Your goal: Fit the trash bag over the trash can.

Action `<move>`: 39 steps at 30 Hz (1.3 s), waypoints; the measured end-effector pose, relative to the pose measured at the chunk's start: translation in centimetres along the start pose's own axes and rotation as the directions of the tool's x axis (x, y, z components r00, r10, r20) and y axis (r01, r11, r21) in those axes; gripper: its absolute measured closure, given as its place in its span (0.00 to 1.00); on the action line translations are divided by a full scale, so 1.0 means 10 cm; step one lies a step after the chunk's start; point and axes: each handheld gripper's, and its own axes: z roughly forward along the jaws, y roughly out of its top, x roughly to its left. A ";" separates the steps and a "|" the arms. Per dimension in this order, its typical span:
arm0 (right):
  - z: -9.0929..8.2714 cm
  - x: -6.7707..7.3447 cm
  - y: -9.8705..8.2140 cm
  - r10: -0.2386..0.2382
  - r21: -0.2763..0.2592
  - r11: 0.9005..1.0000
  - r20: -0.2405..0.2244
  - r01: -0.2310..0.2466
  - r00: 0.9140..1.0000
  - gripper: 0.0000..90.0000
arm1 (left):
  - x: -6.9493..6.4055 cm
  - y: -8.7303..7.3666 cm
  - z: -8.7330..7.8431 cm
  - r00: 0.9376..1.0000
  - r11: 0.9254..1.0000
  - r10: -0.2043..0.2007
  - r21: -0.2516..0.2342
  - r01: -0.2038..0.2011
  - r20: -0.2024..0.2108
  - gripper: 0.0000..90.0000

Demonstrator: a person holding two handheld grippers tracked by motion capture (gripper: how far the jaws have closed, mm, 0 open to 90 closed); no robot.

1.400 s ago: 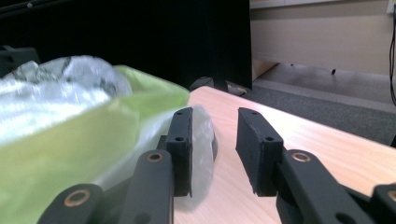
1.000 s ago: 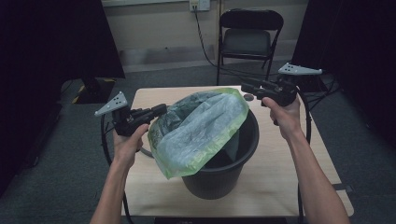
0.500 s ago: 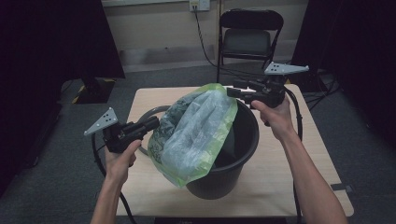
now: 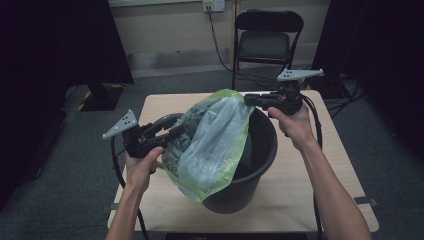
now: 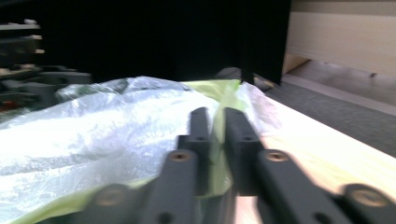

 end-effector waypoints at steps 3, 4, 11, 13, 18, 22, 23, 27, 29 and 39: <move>-0.06 -0.03 -0.04 0.016 -0.026 1.000 0.013 -0.016 1.000 1.00 | -0.05 -0.02 -0.08 1.000 1.000 -0.002 -0.003 0.002 0.004 0.56; -0.10 -0.05 -0.06 0.023 -0.039 0.999 0.014 -0.022 1.000 1.00 | -0.06 -0.03 -0.10 1.000 1.000 -0.002 -0.007 0.002 0.004 0.56; -0.24 -0.21 -0.42 0.114 -0.108 0.988 0.054 -0.108 0.992 1.00 | -0.12 -0.03 -0.12 1.000 1.000 0.021 0.000 -0.021 -0.004 0.53; -0.22 -0.24 -0.52 0.131 -0.098 0.987 0.056 -0.125 0.990 1.00 | -0.12 -0.03 -0.12 1.000 1.000 0.018 0.003 -0.018 -0.006 0.53; -0.15 -0.27 -0.85 0.156 -0.072 0.986 0.034 -0.153 0.987 1.00 | -0.16 -0.03 -0.14 1.000 1.000 0.020 0.004 -0.020 -0.011 0.52; -0.07 -0.27 -0.98 0.152 -0.032 0.988 0.029 -0.151 0.988 1.00 | -0.17 -0.03 -0.15 1.000 1.000 0.019 0.016 -0.019 -0.007 0.49; -0.07 -0.27 -0.97 0.144 -0.037 0.989 0.032 -0.143 0.989 1.00 | -0.17 -0.01 -0.16 1.000 0.999 0.025 0.027 -0.025 -0.005 0.49; -0.12 -0.31 -0.83 0.135 -0.082 0.988 0.056 -0.130 0.989 0.88 | -0.08 0.09 -0.15 1.000 1.000 0.022 0.000 -0.022 0.012 0.53; -0.14 -0.33 -0.76 0.138 -0.091 0.987 0.070 -0.132 0.988 0.82 | -0.01 0.19 -0.14 1.000 1.000 0.016 -0.027 -0.015 0.014 0.55; -0.21 -0.28 -0.33 0.096 -0.151 0.985 0.099 -0.080 0.990 0.72 | 0.26 0.36 0.42 0.999 0.988 0.031 0.151 -0.035 0.023 0.57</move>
